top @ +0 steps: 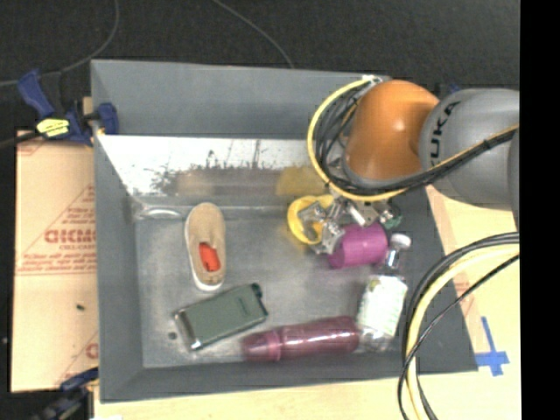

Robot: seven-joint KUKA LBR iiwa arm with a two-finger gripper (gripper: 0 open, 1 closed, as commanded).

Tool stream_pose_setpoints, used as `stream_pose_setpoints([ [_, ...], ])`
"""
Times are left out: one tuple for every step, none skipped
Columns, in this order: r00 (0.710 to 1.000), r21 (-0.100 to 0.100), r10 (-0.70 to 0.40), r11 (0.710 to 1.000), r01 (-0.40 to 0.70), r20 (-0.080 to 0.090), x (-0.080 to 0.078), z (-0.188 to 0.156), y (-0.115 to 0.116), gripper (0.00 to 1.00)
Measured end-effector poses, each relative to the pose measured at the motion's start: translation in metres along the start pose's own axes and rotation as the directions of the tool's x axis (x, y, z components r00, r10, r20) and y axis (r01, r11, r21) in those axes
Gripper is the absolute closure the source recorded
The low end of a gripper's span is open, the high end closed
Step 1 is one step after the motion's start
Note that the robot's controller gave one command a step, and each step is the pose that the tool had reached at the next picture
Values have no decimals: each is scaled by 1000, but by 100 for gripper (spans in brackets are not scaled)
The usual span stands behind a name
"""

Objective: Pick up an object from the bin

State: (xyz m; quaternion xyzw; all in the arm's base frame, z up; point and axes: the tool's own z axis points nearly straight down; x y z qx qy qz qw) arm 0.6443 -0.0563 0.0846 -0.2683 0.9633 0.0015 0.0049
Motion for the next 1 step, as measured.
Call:
stream_pose_setpoints([
  [1000,-1,1,1000,-1,-3,1,-19,0,100],
])
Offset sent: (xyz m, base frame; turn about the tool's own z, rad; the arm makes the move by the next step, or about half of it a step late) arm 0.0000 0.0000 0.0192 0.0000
